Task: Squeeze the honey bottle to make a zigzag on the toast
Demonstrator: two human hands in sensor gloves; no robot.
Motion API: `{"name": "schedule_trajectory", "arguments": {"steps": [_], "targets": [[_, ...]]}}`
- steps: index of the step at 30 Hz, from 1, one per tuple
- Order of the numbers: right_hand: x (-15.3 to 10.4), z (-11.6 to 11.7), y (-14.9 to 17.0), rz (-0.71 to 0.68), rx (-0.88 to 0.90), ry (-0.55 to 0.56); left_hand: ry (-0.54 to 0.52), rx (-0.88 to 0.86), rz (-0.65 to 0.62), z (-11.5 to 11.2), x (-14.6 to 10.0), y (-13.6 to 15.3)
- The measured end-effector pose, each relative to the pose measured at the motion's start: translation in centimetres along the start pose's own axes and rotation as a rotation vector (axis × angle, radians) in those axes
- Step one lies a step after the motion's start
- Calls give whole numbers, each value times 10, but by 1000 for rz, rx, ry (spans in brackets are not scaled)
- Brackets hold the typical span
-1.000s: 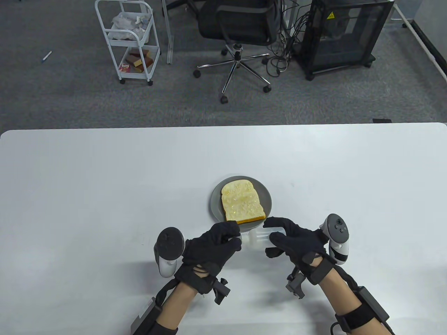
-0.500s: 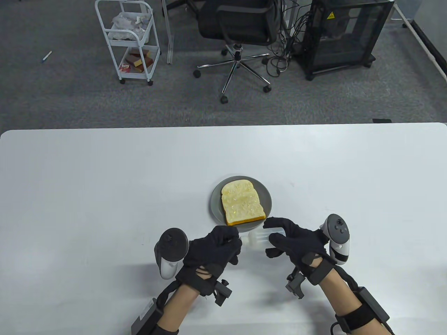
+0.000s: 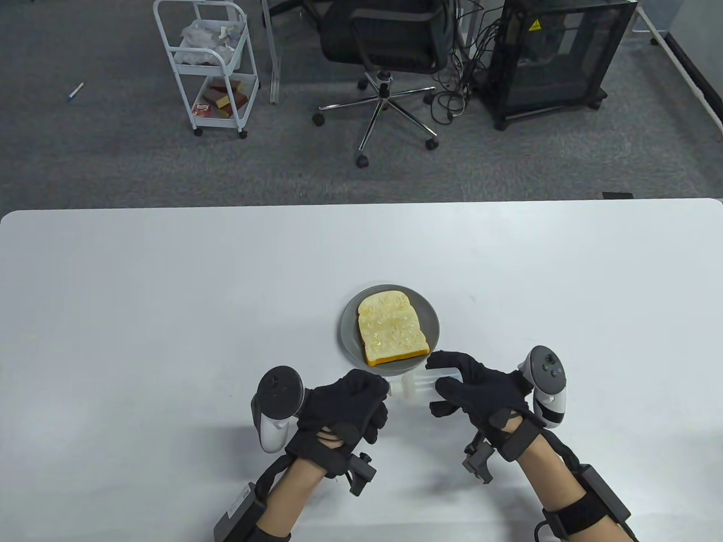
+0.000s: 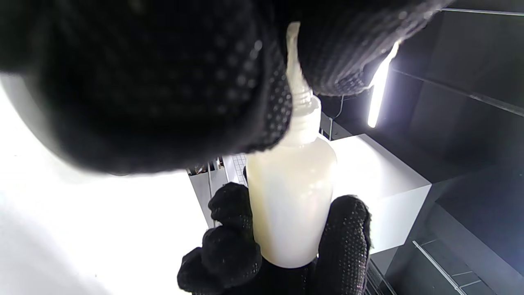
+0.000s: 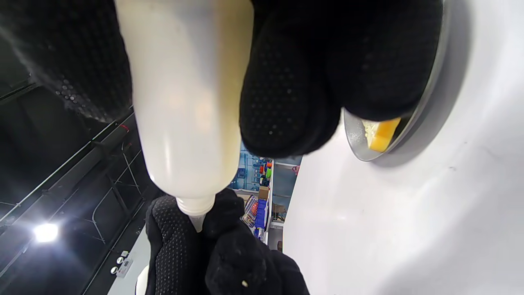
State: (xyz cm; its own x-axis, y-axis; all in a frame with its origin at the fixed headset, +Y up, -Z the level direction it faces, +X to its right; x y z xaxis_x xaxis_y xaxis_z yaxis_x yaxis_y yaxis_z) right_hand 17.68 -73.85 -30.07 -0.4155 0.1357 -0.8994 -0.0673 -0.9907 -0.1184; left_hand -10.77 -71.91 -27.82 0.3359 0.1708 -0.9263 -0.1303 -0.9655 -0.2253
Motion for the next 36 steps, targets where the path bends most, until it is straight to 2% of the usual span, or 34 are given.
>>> {"name": "schedule_trajectory", "arguments": {"steps": [4, 6, 7, 10, 15, 18, 22, 24, 26, 30, 36], "targets": [[0, 0, 0, -7, -2, 0, 12, -28, 26, 0, 0, 6], [0, 0, 1, 0, -12, 3, 19, -20, -6, -1, 1, 3], [0, 0, 3, 5, -17, 3, 29, 0, -73, -2, 3, -2], [1, -1, 4, 6, -11, -3, 14, 115, -148, 1, 3, -12], [1, 3, 6, 13, 4, -24, -15, 56, -160, 6, 1, -15], [2, 5, 7, 18, -39, -66, -14, 91, -157, 9, 1, -17], [4, 13, 1, 7, -256, -215, 25, 92, -158, 9, 2, -21], [4, 21, -6, -42, -477, -279, 132, 212, -155, 5, 3, -25], [3, 30, -13, -84, -650, -310, 167, 300, -171, 2, 3, -29], [3, 48, -13, -91, -741, -373, 220, 365, -191, -7, 2, -37], [5, 63, -11, -91, -888, -368, 225, 481, -226, -19, 1, -41]]}}
Point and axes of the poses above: the tracker on the back of each hand, its own y axis roughly to the little-finger side, its own x axis roughly from the wrist to the fingertips, z = x × y, the point moved 2 cm from there along x, roughly from the wrist to the fingertips, and after that the axes turned 2 degrees about -z, right-handed, at the moved point
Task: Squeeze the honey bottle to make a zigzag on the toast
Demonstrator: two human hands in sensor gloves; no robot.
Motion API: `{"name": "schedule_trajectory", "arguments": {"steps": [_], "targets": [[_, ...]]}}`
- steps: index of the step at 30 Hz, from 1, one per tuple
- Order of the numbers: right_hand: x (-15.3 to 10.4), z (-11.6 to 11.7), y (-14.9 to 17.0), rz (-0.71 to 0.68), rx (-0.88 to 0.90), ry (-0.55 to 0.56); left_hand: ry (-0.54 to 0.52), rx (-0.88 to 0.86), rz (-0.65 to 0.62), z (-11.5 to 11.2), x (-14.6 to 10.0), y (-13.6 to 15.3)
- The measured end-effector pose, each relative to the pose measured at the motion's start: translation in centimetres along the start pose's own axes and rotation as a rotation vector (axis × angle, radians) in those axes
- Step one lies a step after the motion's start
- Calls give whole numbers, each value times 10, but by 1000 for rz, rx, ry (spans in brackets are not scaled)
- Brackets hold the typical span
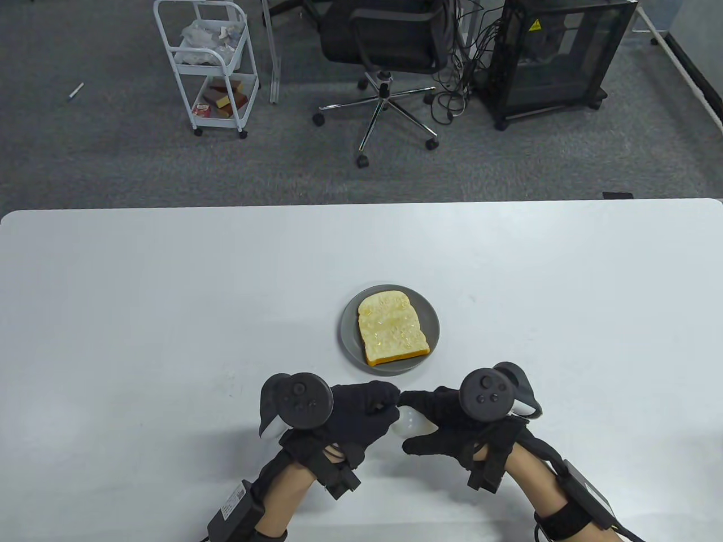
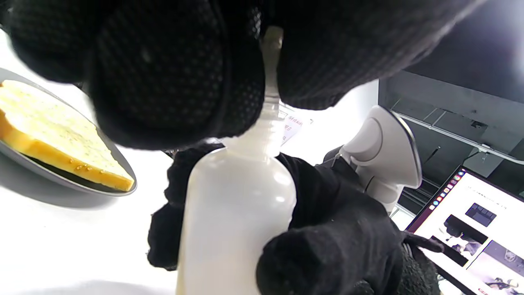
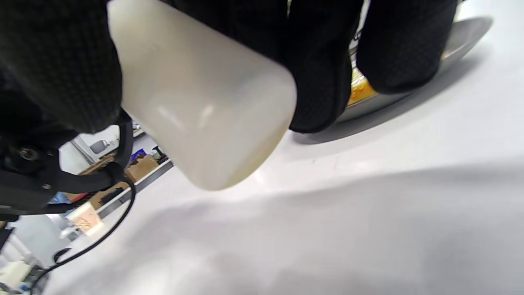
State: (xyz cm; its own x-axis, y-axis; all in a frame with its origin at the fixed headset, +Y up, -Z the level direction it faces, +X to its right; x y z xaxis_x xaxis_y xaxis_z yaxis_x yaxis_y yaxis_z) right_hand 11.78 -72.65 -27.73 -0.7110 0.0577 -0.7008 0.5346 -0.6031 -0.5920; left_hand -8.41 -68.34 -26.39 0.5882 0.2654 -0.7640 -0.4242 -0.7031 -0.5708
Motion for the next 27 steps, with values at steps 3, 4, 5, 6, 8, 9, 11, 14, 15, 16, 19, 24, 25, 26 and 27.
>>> {"name": "schedule_trajectory", "arguments": {"steps": [3, 4, 5, 6, 8, 9, 11, 14, 15, 16, 19, 24, 25, 26, 27], "targets": [[-1, -7, 4, 40, -67, 70, -8, -54, 10, -1, -1, 3], [-2, -11, 7, 58, -72, 83, -28, -84, 37, 1, -3, 4], [-3, -15, 11, 80, -77, 98, -61, -123, 54, 4, -5, 5], [-6, -21, 17, 112, -85, 136, -98, -141, 67, 9, -7, 7], [-13, -36, 31, 164, -90, 229, -173, -69, 94, 20, -11, 8], [-16, -43, 38, 190, -78, 259, -206, 32, 111, 26, -14, 9], [-24, -60, 49, 229, -62, 344, -250, 235, 127, 35, -18, 9], [-36, -82, 64, 309, -44, 456, -319, 355, 129, 46, -23, 7], [-38, -90, 70, 340, -56, 470, -334, 363, 149, 48, -25, 7], [-39, -95, 73, 355, -68, 474, -339, 373, 150, 50, -25, 8], [-42, -112, 87, 425, -124, 533, -341, 457, 187, 53, -27, 14], [-39, -128, 119, 570, -160, 576, -330, 585, 312, 57, -29, 32], [-38, -128, 123, 584, -157, 577, -328, 592, 324, 58, -29, 35], [-36, -128, 130, 608, -160, 581, -323, 595, 356, 59, -30, 39], [-34, -129, 138, 645, -169, 565, -319, 593, 376, 61, -31, 44]]}}
Point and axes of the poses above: the tracker on the back of each hand, its own y axis roughly to the little-finger side, its own x axis roughly from the wrist to the fingertips, z = x × y, the point moved 2 cm from there along x, roughly from the wrist to the fingertips, and after that the axes turned 2 degrees about -z, right-handed, at the moved point
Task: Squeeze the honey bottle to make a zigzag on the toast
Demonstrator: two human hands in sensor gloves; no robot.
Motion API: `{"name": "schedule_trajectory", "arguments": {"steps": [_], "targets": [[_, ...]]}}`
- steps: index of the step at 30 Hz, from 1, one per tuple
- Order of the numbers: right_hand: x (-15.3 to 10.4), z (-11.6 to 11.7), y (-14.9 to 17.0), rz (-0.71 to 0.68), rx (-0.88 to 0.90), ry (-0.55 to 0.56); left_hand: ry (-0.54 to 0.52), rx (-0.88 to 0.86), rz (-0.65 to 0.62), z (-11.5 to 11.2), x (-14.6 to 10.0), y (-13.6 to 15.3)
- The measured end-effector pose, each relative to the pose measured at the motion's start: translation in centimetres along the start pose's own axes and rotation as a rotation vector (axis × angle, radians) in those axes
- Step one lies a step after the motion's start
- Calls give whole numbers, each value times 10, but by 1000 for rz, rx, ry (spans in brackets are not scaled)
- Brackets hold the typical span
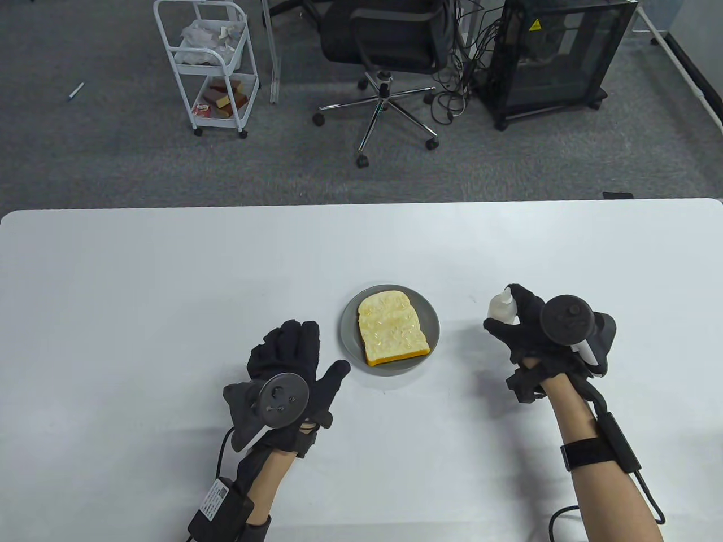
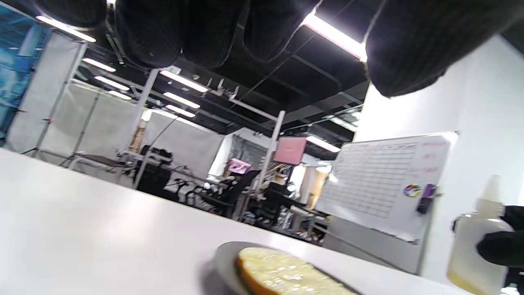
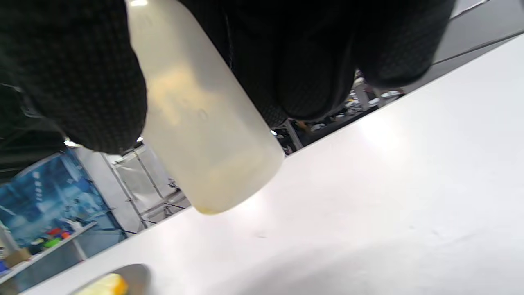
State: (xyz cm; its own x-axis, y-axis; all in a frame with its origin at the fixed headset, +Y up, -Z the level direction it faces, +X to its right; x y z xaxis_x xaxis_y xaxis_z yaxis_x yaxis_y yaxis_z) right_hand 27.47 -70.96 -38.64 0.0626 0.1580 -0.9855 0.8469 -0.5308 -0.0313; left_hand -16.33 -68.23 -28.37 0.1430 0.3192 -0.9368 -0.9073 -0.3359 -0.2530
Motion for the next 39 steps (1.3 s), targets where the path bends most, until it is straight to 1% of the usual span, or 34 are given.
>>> {"name": "schedule_trajectory", "arguments": {"steps": [2, 4, 7, 8, 11, 14, 17, 19, 21, 24, 28, 32, 34, 35, 36, 37, 39], "targets": [[6, 5, 7, 40, -26, 14, 7, 2, 25, -2, 2, 8], [11, 12, 16, 88, -32, -1, 22, 29, 38, -6, 4, 15], [18, 20, 28, 150, -32, -6, 58, 162, 48, -12, 7, 23], [19, 21, 30, 160, -32, -8, 72, 177, 53, -14, 7, 25], [24, 24, 35, 182, -45, 23, 100, 167, 68, -19, 8, 29], [27, 27, 38, 206, -20, 13, 112, 163, 74, -20, 8, 30], [32, 29, 43, 227, -52, 32, 122, 166, 76, -23, 8, 29], [34, 33, 48, 245, -88, 14, 125, 169, 77, -24, 8, 28], [34, 34, 51, 267, -43, 34, 126, 162, 77, -25, 8, 28], [33, 33, 53, 271, -63, 15, 133, 165, 82, -24, 8, 28], [24, 18, 48, 230, -40, 52, 122, 162, 79, -22, 8, 28], [6, -4, 34, 116, -47, 69, 111, 181, 62, -18, 8, 24], [-5, -15, 26, 88, -65, 54, 111, 189, 54, -17, 8, 23], [-12, -21, 20, 64, -71, 64, 118, 190, 49, -17, 8, 22], [-19, -28, 13, 32, -85, 99, 109, 187, 48, -15, 7, 21], [-24, -31, 9, 8, -97, 108, 102, 184, 45, -14, 7, 21], [-43, -37, -6, -61, -147, 130, 87, 183, 39, -9, 7, 19]]}}
Point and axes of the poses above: the tracker on the back of each hand, its own y axis roughly to the little-finger side, its own x axis roughly from the wrist to the fingertips, z = x × y, the point moved 2 cm from there along x, roughly from the wrist to the fingertips, and after that the axes turned 2 degrees about -z, right-handed, at the moved point
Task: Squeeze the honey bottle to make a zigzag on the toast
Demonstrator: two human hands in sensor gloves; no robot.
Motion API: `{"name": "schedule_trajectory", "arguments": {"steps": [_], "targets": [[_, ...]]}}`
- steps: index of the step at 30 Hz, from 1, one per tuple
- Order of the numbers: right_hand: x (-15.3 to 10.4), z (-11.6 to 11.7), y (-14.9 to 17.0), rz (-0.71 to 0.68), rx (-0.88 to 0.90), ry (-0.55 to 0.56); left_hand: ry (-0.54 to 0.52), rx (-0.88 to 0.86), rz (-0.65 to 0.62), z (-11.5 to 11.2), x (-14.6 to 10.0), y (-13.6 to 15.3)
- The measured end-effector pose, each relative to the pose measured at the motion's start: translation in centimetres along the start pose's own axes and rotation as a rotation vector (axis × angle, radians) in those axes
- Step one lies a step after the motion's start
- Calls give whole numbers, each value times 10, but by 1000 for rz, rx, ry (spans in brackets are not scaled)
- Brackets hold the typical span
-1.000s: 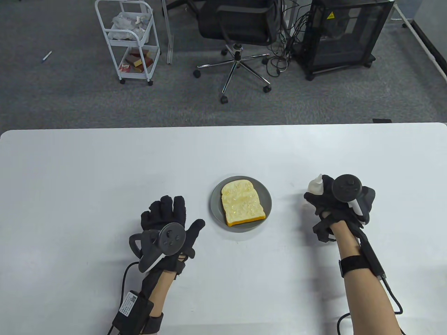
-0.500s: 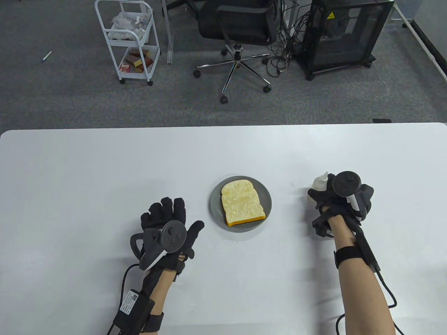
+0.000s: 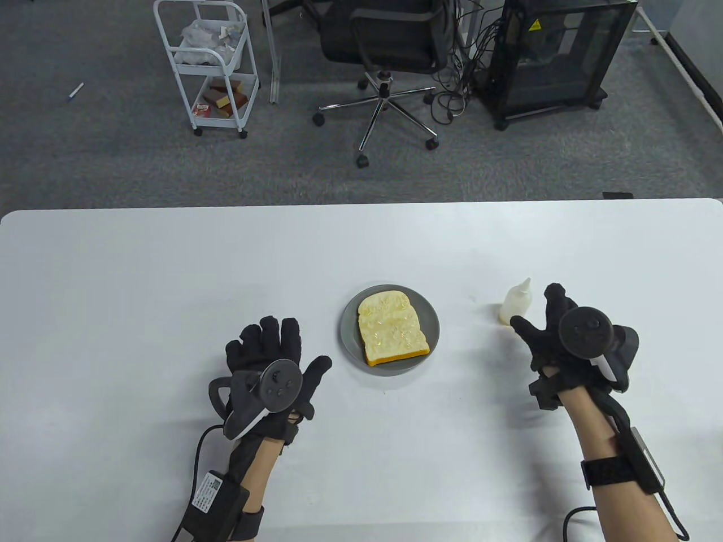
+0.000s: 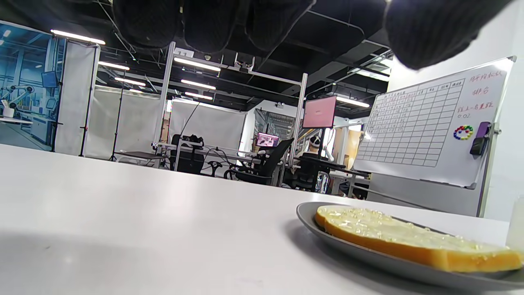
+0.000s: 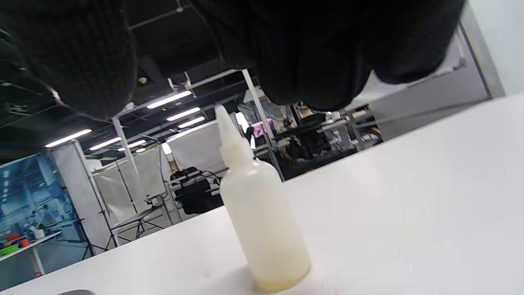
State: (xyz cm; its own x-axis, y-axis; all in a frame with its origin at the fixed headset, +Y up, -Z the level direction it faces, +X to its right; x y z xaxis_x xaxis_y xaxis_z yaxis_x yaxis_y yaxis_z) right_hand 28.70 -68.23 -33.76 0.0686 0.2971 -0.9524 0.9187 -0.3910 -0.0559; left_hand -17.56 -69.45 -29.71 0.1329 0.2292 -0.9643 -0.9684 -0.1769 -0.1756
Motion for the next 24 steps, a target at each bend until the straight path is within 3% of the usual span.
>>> {"name": "schedule_trajectory", "arguments": {"steps": [5, 10, 14, 24], "targets": [[-32, -6, -25, -104, -97, -7, 15, 27, -13, 2, -1, -3], [-54, 3, -34, -191, -174, -22, 56, 27, -38, 0, -1, -7], [-65, 13, -31, -193, -210, -171, 130, 33, -36, -4, -2, -8], [-72, 18, -40, -214, -245, -206, 158, 38, -20, -5, -3, -6]]}}
Point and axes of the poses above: the tracker on the back of each hand, its own y axis roughly to the little-finger side, its own x axis roughly from the wrist to the fingertips, z = x × y, the point moved 2 cm from there along x, roughly from the wrist to the fingertips, and after that the axes turned 2 degrees about -z, right-handed, at the moved point
